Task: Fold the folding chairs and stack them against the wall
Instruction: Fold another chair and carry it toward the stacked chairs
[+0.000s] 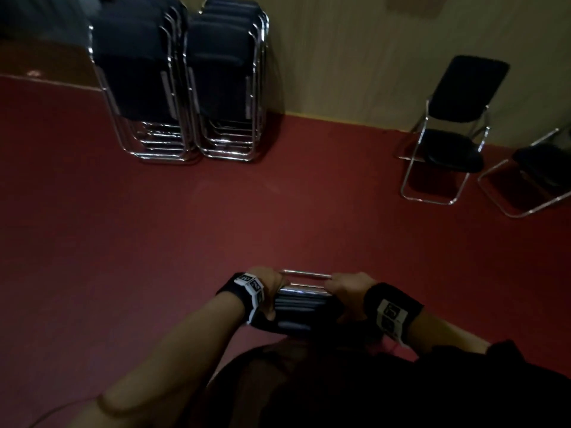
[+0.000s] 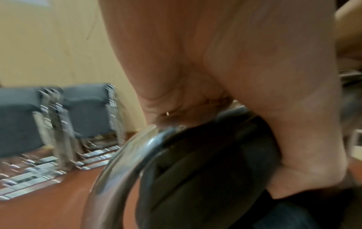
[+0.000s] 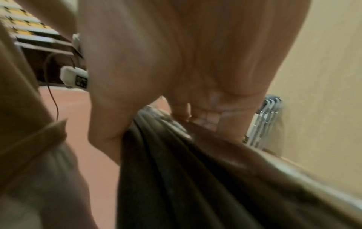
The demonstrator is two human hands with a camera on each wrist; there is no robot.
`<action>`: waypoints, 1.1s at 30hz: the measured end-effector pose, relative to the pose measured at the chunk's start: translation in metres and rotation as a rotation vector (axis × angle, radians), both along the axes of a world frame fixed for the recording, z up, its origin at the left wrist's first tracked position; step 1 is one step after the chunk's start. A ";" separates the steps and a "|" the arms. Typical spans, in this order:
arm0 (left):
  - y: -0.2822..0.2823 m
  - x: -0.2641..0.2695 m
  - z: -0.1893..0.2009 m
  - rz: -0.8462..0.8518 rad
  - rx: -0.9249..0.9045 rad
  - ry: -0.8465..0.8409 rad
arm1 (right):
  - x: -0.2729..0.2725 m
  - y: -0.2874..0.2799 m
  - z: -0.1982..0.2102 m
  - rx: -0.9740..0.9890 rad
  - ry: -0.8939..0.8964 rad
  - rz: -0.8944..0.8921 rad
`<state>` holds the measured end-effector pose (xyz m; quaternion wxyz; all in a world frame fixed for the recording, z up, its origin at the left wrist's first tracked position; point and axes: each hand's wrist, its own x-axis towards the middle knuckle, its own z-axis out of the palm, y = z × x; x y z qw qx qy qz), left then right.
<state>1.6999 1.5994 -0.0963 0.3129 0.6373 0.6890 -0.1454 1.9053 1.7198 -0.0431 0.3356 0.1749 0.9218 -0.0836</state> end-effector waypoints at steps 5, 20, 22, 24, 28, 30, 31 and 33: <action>0.030 -0.084 0.006 0.063 -0.009 0.026 | -0.084 0.034 -0.004 0.023 0.038 0.047; 0.195 -0.357 0.001 0.450 -0.110 -0.001 | -0.402 0.258 -0.046 -0.064 0.115 0.133; 0.223 -0.369 -0.006 0.442 -0.079 0.035 | -0.416 0.288 -0.051 -0.077 0.095 0.122; 0.246 -0.381 -0.024 0.458 -0.086 0.009 | -0.428 0.306 -0.057 -0.118 0.013 0.099; 0.287 -0.452 -0.040 0.404 -0.144 0.010 | -0.489 0.342 -0.062 -0.169 -0.051 0.073; 0.302 -0.482 -0.038 0.330 -0.198 -0.048 | -0.519 0.355 -0.068 -0.197 -0.093 0.051; 0.309 -0.494 -0.034 0.296 -0.217 -0.053 | -0.533 0.360 -0.073 -0.213 -0.099 0.030; 0.316 -0.523 -0.040 0.272 -0.222 -0.035 | -0.563 0.368 -0.075 -0.245 -0.100 0.013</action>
